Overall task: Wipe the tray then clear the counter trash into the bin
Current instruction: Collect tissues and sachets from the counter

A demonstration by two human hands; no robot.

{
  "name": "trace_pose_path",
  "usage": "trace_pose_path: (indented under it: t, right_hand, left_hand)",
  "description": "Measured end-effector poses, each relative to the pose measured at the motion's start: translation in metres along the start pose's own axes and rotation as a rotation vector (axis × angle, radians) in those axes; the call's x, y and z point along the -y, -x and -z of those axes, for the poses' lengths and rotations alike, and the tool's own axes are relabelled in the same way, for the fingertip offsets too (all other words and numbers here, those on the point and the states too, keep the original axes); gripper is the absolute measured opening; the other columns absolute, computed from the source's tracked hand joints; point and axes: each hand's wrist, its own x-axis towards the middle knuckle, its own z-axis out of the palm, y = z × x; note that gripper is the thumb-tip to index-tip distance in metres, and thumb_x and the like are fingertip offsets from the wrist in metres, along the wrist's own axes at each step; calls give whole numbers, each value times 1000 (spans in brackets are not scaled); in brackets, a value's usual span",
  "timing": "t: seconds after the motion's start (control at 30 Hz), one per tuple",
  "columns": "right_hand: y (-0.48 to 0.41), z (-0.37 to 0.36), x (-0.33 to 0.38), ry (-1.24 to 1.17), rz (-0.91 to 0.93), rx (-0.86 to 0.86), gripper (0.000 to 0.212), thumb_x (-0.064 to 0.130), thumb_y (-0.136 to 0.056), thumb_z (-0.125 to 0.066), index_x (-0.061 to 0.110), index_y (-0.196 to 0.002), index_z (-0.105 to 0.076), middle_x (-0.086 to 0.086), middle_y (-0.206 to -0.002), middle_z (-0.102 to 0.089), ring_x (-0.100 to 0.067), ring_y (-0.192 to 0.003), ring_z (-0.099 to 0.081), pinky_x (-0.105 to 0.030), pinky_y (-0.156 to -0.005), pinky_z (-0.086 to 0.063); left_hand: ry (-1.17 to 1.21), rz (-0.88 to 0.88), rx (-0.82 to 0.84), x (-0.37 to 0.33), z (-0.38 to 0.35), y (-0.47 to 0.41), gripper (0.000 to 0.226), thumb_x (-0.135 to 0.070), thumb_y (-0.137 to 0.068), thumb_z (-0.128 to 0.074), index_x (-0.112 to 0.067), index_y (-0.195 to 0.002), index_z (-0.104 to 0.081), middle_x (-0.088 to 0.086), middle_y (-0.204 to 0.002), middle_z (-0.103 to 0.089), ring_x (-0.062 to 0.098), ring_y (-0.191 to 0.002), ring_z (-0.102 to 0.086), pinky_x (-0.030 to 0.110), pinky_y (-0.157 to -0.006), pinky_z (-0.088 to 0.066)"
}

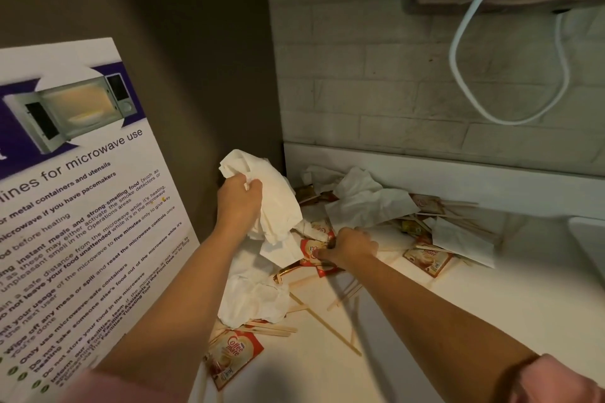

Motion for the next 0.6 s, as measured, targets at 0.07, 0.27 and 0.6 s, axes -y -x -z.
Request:
trace_pose_path:
  t: [0.07,0.27,0.6]
  right_hand:
    - [0,2,1,-53,-20,53,64,59,-76,-65,15,-119,-52,-8,-123,-52,-26,-118,-45,-35,-95,-39]
    - [6,0,12,-406,-71,99,61,26,-72,-79,7,-117,-44,-7,-111,-59,-24,-108,-58,-36,-93,-49]
    - [25,41,-7,-633,90,14,43,8,-86,-62,5,-123,-40,-10,-104,-53,-21,-93,-55,-33,-76,-50]
  left_hand:
    - [-3,4,7,1,0,1,35,-19,-98,-42,-16,-64,-35,0,-66,-38,9,-60,-39,20,-52,-29]
    - [-10,19,27,4,-3,2,35,-19,-97,-43,-23,-64,-34,-5,-70,-40,12,-68,-44,22,-59,-35]
    - [-23,20,61,4,3,17,17,-19,-98,-42,-5,-96,-51,6,-94,-53,21,-90,-53,28,-70,-40]
